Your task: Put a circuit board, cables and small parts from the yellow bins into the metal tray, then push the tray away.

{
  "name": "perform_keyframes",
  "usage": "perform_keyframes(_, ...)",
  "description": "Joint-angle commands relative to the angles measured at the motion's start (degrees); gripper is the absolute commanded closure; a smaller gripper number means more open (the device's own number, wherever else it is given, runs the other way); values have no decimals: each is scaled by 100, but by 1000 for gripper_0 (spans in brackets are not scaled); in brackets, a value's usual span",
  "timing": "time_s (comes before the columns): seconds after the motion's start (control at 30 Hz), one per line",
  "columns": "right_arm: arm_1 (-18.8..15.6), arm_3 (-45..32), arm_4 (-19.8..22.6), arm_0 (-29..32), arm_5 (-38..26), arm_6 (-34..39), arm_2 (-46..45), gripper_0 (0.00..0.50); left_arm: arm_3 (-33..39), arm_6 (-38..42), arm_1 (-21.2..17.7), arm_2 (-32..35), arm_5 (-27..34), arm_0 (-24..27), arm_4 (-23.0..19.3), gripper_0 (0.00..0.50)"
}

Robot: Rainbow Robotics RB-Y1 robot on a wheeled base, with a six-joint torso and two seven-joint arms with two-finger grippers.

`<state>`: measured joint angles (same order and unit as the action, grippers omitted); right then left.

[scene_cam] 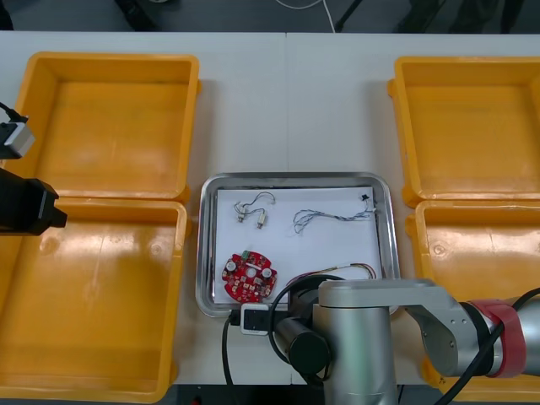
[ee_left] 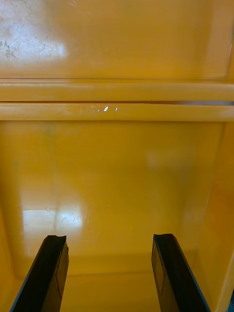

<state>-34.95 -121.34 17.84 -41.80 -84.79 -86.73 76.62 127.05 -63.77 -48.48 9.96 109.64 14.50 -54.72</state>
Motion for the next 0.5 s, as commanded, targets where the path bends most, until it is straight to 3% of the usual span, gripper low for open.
perform_keyframes(0.03,173,66,-193,-65,138,7,99,0,162,-434,-267,200,36,-79,-39,0)
perform_keyframes(0.5,252,75,-229,-39,164,148,99,0,162,-434,-267,200,36,-79,-39,0)
